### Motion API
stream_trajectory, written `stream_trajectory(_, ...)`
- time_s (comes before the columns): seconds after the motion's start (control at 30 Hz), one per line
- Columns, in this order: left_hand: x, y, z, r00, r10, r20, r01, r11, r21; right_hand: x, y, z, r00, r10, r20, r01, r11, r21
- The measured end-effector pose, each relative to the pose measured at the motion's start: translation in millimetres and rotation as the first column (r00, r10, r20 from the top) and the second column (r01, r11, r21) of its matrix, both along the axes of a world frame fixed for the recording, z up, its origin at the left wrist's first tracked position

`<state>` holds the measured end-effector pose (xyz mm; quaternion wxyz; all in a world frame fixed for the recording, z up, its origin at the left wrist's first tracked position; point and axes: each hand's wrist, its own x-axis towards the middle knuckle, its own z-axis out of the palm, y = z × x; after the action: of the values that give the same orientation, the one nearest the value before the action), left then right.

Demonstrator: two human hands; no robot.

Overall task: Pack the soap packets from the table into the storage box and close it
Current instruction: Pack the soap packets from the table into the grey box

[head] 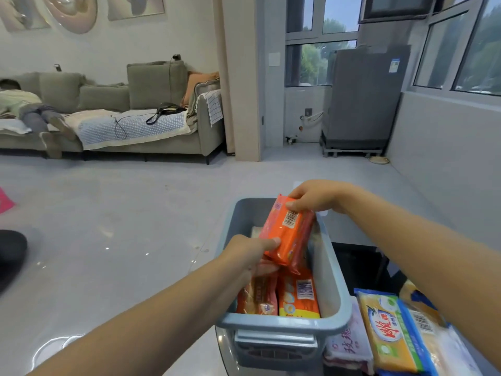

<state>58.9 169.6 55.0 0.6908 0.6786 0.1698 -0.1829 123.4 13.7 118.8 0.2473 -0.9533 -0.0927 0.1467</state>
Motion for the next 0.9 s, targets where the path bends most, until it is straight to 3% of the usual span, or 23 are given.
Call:
stream_trajectory(0.13, 4.7, -3.3, -7.1, 0.997, -0.068, -0.044, 0.071, 0.995, 0.067, 12.3, 2.3, -11.7, 0.997, 0.070, -0.028, -0.072, 0.995, -0.075)
stream_trajectory(0.23, 7.9, -6.3, -9.5, 0.975, -0.206, -0.080, 0.213, 0.973, 0.092, 18.8, 4.0, -20.4, 0.993, 0.116, -0.023, -0.119, 0.984, -0.135)
stream_trajectory(0.33, 13.2, -7.9, -9.1, 0.947, -0.305, -0.096, 0.316, 0.940, 0.130, 23.7, 9.0, -38.2, 0.976, 0.165, 0.142, -0.105, 0.928, -0.358)
stream_trajectory(0.4, 17.5, -7.3, -8.8, 0.928, -0.358, -0.100, 0.371, 0.911, 0.180, 22.6, 9.4, -50.1, 0.950, 0.159, 0.270, -0.043, 0.920, -0.390)
stream_trajectory(0.57, 23.6, -9.0, -10.7, 0.902, -0.412, -0.134, 0.433, 0.859, 0.275, 7.2, -2.0, -65.3, 0.904, -0.061, 0.422, 0.090, 0.995, -0.047)
stream_trajectory(0.77, 25.9, -21.2, -12.0, 0.967, -0.245, -0.072, 0.248, 0.968, 0.043, -19.9, -7.1, -78.4, 0.882, -0.281, 0.377, 0.161, 0.934, 0.319)
stream_trajectory(0.9, 25.9, -23.0, -12.0, 0.967, -0.251, -0.052, 0.256, 0.960, 0.116, -23.9, -8.2, -79.3, 0.901, -0.268, 0.341, 0.151, 0.931, 0.333)
